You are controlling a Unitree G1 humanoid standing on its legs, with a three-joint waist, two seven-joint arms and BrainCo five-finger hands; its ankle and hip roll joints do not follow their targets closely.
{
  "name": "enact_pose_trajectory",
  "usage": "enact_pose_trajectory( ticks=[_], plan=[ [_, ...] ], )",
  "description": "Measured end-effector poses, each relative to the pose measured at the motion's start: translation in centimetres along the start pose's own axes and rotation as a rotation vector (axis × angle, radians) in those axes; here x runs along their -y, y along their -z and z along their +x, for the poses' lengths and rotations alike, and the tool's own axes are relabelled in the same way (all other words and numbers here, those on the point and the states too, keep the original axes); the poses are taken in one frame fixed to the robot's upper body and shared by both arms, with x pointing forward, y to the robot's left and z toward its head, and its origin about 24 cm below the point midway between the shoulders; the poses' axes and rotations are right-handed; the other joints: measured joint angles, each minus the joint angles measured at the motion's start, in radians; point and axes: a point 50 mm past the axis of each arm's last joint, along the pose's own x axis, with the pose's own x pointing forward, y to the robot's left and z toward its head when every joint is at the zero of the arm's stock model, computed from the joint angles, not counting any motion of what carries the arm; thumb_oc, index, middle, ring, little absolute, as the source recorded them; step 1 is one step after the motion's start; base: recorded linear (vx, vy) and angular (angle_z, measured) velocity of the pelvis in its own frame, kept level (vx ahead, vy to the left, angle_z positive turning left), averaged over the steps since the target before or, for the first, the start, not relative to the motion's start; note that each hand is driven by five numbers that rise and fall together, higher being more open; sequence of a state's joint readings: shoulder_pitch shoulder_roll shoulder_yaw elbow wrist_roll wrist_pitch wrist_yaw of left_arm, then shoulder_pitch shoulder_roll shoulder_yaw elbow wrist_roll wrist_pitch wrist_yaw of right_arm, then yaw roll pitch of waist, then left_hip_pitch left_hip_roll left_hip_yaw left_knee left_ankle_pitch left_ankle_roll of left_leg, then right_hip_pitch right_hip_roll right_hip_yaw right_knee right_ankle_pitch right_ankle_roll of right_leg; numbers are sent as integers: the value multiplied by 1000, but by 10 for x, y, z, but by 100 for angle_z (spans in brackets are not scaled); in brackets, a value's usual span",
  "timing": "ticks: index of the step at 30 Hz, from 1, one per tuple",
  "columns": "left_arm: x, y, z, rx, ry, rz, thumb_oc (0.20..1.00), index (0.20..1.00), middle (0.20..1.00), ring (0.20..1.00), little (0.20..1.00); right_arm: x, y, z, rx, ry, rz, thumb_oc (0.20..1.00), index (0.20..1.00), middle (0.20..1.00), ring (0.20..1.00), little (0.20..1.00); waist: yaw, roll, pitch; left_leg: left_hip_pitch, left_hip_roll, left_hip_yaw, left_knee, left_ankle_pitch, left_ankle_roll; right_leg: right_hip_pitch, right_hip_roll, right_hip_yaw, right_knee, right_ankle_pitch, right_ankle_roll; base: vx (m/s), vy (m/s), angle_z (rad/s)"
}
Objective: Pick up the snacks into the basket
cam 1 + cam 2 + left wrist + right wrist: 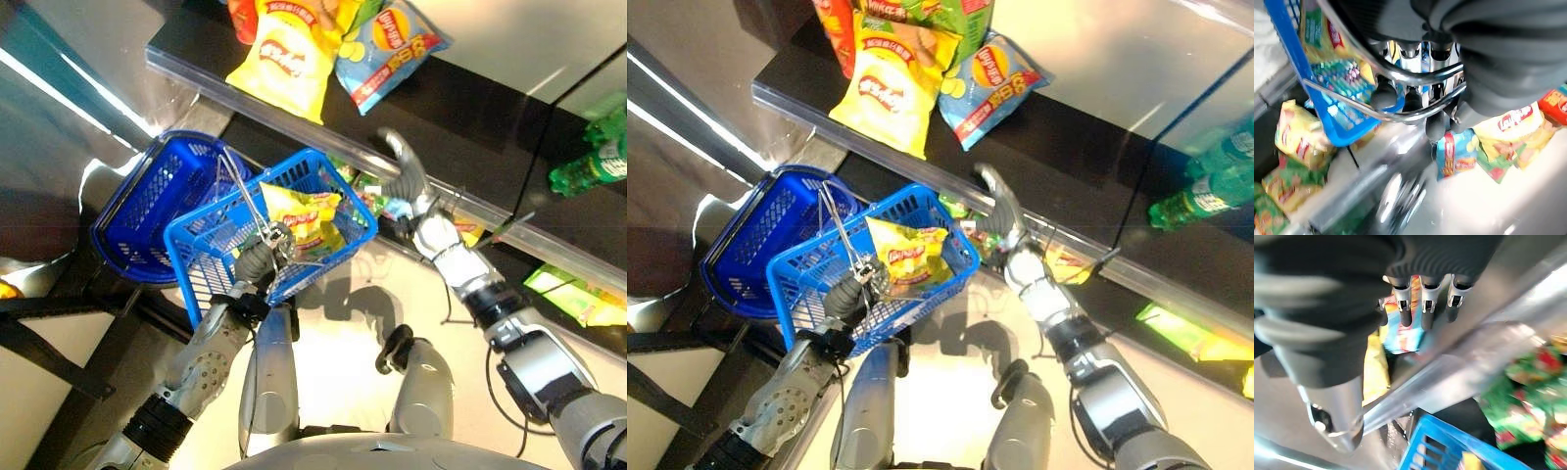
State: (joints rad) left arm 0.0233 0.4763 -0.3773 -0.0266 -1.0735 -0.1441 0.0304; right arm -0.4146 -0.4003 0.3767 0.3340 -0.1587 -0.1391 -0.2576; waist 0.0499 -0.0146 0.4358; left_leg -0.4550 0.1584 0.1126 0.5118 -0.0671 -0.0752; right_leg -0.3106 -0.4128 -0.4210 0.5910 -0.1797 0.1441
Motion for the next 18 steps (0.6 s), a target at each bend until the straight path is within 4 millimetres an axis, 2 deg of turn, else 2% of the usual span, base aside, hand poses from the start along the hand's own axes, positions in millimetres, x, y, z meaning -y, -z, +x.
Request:
enact_pose_trajectory(
  ticks=[3,5,9,10,11,14,18],
  plan=[
    [-24,6,-11,-14,-108,-4,200,200,200,200,200,-5,19,-23,-64,-54,22,1000,1000,1000,1000,1000,-10,-12,-9,60,17,21,-37,0,-6,45,20,5,-46,14,-3,112,-25,-27],
    [-39,13,-20,-21,-188,2,200,200,200,200,200,-6,37,-46,-146,-77,61,1000,1000,1000,1000,1000,-14,-26,-20,117,22,36,-77,6,-14,89,33,4,-85,23,-1,88,-18,-22],
    [-52,23,-31,-33,-269,-9,200,200,200,200,200,-13,54,-70,-235,-125,117,1000,1000,1000,1000,1000,-39,-44,-57,175,25,51,-138,21,-24,137,51,1,-146,38,2,73,-9,-9],
    [-57,30,-33,-47,-301,-19,200,200,200,200,200,-15,60,-79,-268,-132,146,1000,1000,1000,1000,1000,-34,-43,-77,197,24,58,-158,28,-28,156,61,1,-174,48,4,75,3,-17],
    [-62,37,-37,-63,-333,-22,200,200,200,200,200,-20,64,-88,-296,-147,177,1000,1000,1000,1000,1000,-55,-47,-93,226,24,65,-180,30,-31,178,65,1,-200,54,7,74,4,-18],
    [-78,54,-50,-106,-437,-34,200,200,200,200,200,-30,70,-105,-340,-190,225,1000,1000,1000,1000,1000,-69,-44,-145,292,23,79,-238,36,-38,233,83,2,-270,76,14,86,-6,-21],
    [-92,77,-64,-175,-538,-28,200,200,200,200,200,-42,88,-127,-455,-234,277,1000,1000,1000,1000,1000,-60,-45,-227,371,16,108,-359,77,-50,283,123,14,-382,126,15,55,8,-20]
  ],
)
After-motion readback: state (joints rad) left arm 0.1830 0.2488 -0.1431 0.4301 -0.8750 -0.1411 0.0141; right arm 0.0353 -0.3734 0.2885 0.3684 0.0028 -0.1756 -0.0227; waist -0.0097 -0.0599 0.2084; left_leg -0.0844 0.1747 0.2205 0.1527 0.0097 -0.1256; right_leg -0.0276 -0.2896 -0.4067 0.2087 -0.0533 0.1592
